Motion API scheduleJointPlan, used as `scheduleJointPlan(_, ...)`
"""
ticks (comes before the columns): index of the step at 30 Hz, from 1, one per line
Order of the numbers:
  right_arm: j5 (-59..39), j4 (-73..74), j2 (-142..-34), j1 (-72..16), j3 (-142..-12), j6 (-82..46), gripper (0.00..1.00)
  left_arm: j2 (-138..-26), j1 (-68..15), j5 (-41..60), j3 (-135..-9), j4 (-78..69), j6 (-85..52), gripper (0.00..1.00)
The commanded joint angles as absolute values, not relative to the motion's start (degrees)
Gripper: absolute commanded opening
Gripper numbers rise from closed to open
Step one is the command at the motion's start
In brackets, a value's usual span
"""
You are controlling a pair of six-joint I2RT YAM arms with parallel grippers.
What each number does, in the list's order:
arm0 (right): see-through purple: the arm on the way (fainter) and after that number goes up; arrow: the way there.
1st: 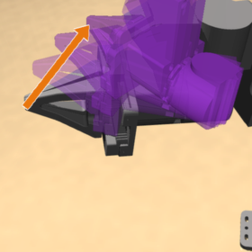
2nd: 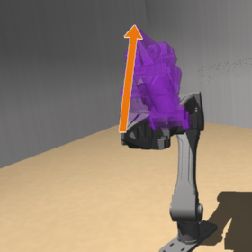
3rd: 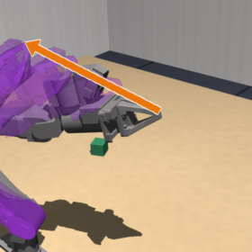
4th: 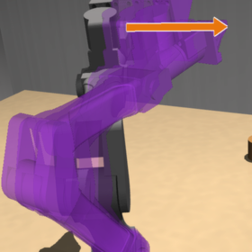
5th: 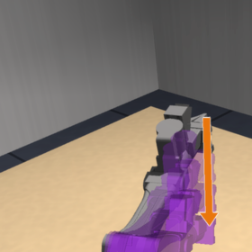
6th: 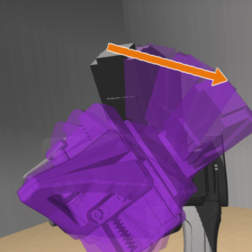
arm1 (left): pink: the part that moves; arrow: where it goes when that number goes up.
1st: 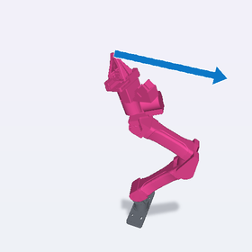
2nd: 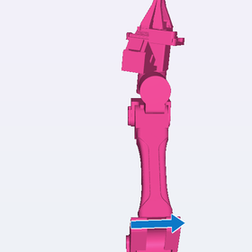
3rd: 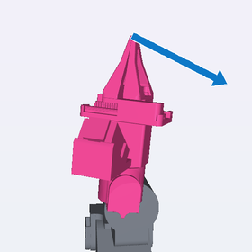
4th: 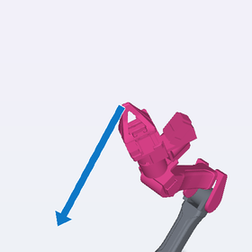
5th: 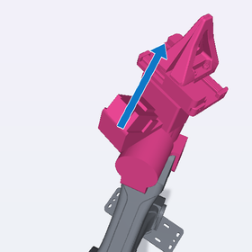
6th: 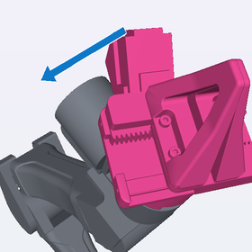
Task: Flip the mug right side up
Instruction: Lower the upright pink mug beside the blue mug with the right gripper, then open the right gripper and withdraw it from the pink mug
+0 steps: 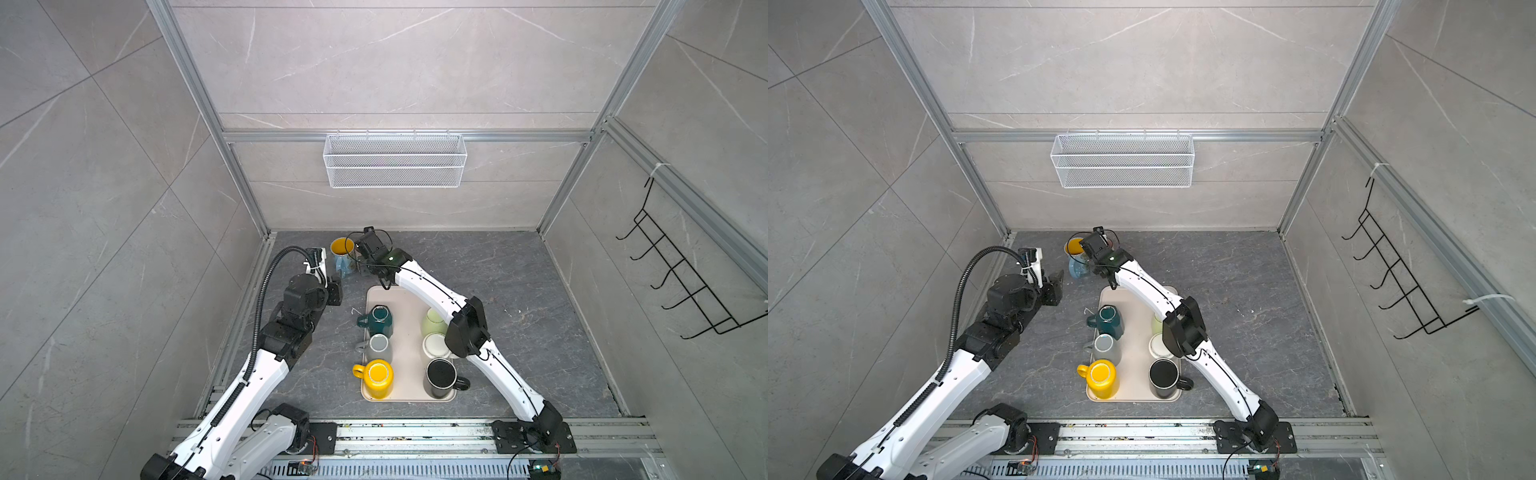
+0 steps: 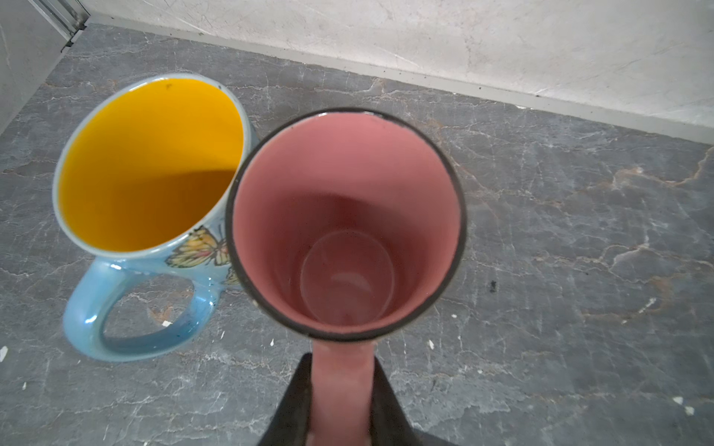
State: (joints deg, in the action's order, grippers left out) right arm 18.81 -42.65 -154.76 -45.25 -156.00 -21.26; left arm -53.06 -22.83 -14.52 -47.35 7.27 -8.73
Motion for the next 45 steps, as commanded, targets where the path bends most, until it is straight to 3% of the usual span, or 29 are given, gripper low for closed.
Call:
scheduleJointPlan(1,18.63,-41.08,-155.39,-46.08,-157.99,-22.06,0.25,-51.77,-22.59,-15.35,-47.32,5.18,-8.31,0.56)
scheduleJointPlan(9,18.63,-41.42,-155.27,-46.22,-157.74,-22.41,0.33,-51.16,-22.58,-15.46,-47.17,5.23,-8.26,0.56)
scheduleJointPlan(19,19.81,-42.2,-152.12,-47.27,-156.29,-21.36,0.57,-50.44,-22.53,-15.26,-47.08,5.78,-8.61,0.56)
scheduleJointPlan(25,22.82,-39.73,-144.5,-48.73,-149.13,-20.61,0.63,-49.84,-22.55,-14.44,-47.11,6.28,-8.81,0.58)
scheduleJointPlan(35,19.08,-25.94,-118.83,-48.61,-113.82,-22.43,0.65,-53.13,-22.58,-11.33,-49.89,8.96,-10.87,0.61)
scheduleJointPlan(40,2.56,-23.44,-104.91,-43.07,-96.24,-30.8,0.62,-55.31,-22.58,-8.81,-51.01,8.52,-12.3,0.65)
scheduleJointPlan(45,-13.76,-9.98,-88.69,-31.98,-72.6,-47.33,0.6,-56.33,-22.59,-6.96,-51.21,7.0,-13.2,0.69)
